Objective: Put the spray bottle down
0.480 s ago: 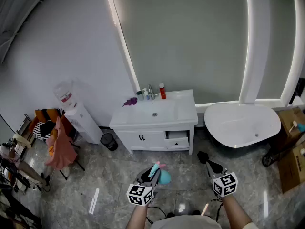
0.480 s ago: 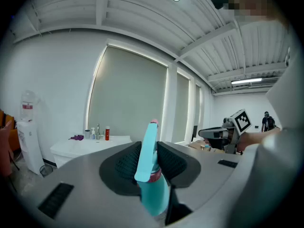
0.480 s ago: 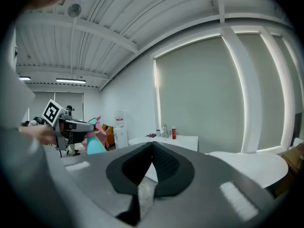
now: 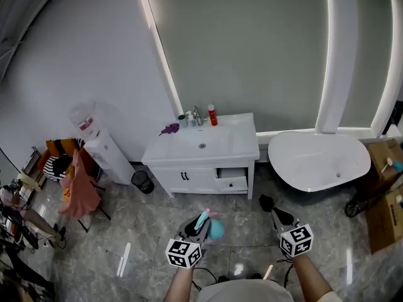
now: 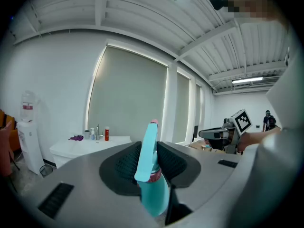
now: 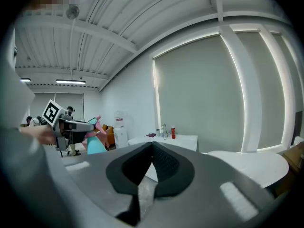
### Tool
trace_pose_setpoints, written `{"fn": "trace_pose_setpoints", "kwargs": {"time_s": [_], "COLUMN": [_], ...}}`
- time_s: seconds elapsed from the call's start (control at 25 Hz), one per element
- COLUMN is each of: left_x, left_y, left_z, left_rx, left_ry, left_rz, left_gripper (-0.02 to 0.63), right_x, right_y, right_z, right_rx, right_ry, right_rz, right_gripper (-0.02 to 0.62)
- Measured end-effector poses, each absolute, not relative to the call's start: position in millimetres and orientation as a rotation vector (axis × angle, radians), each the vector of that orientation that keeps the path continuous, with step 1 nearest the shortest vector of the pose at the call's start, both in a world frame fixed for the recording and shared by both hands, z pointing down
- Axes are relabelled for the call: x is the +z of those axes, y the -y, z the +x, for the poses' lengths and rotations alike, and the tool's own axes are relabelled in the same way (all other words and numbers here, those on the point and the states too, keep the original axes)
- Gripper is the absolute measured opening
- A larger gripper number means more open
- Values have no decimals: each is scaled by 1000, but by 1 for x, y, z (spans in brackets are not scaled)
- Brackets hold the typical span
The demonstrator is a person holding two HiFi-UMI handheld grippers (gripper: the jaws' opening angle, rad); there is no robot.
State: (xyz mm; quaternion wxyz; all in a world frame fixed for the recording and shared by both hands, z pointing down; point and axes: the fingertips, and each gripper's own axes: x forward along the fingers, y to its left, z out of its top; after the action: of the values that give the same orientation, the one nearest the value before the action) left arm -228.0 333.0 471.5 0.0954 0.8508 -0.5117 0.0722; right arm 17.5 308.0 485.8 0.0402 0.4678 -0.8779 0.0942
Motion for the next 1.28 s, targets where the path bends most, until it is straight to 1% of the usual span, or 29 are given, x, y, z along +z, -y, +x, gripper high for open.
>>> {"fn": "trace_pose_setpoints", "kwargs": {"time_s": [0.8,1.0,1.28], "left_x": [490,491,497], "left_y": [-330,-321,-289], "left_z": [-161,-156,-158], "left_rx": [186,177,177], "left_ry": [1581,1593,1575], "left_rz": [2468,2461,2462], "left_gripper": [104,104,104], "right_x": [531,531,546], "right_y": [-306,-294,-269], "right_z": [70,79,69], "right_rx": [386,390,422], "right_ry": [2648,2644,2619], "right_rz": [1240,1254,1238], "right_gripper": [11,11,11]}}
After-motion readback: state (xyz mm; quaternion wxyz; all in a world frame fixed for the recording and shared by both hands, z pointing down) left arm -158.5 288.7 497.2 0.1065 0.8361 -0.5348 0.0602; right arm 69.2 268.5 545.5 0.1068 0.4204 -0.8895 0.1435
